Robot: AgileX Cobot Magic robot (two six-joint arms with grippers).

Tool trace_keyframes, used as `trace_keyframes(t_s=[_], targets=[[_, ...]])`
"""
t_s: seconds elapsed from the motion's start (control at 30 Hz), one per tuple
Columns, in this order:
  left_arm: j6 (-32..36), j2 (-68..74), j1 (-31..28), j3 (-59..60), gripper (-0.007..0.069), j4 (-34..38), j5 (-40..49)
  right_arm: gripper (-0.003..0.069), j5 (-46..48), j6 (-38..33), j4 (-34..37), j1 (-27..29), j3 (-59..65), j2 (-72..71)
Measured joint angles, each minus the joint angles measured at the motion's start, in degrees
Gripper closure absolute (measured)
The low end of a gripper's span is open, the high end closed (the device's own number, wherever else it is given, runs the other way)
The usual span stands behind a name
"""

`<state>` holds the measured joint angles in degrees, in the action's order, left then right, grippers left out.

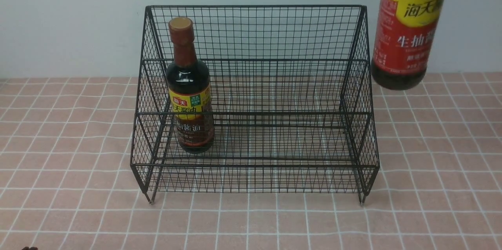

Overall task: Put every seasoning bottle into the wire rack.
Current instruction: Use the right arm to put the condiment bottle back on the shelf

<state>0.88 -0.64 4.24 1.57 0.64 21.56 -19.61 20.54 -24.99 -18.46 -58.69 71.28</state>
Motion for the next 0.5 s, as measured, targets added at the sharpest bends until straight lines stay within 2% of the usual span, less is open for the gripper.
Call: trace_keyframes(t_s=[0.17,0.5], targets=[[0.0,0.0,0.0,0.0,0.0631,0.0,0.0,0.0389,-1.5,4.1,-0.2,-0.7,0.1,6.3],[0.0,0.0,0.0,0.0,0.0631,0.0,0.0,0.0390,-3.4,4.6,-0.2,-1.6,0.1,13.1]])
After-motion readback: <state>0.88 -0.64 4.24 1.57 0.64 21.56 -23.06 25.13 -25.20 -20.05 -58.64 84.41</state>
